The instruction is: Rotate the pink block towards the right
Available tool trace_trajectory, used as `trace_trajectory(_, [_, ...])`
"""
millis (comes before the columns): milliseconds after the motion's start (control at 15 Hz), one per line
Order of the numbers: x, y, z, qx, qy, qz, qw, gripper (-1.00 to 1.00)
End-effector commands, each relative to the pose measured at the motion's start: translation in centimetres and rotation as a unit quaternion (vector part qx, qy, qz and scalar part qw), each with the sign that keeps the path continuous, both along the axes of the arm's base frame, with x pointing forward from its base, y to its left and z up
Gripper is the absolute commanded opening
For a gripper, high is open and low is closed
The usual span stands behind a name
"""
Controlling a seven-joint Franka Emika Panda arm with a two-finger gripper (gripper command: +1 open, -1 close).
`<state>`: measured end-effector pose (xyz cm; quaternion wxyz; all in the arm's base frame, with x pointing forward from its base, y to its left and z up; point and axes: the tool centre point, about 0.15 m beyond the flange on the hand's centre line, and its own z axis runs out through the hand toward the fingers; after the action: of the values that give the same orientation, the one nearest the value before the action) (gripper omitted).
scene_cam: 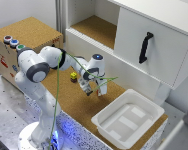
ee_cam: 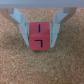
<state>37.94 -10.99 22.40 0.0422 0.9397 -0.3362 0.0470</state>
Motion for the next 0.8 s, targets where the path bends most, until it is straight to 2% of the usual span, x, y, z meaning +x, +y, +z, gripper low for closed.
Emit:
trace_trajectory(0, [-1.0, -1.5, -0.5, -0.015, 0.002, -0.137, 0.990, -1.00])
trace_trajectory(267, [-0.4, -2.5, -1.2, 0.067, -0.033, -0.245, 0.967, -1.00])
trace_trajectory(333, [0.0, -2.4, -1.3, 0.078, -0.034, -0.262, 0.961, -1.00])
trace_trajectory(467, [0.6, -2.0, -1.3, 0.077, -0.032, -0.289, 0.954, -1.00])
trace_trajectory(600, [1.4, -1.4, -1.7, 0.091, -0.046, -0.316, 0.943, -1.00])
trace_trajectory(733, [2.6, -1.4, -2.0, 0.094, -0.044, -0.326, 0.940, -1.00])
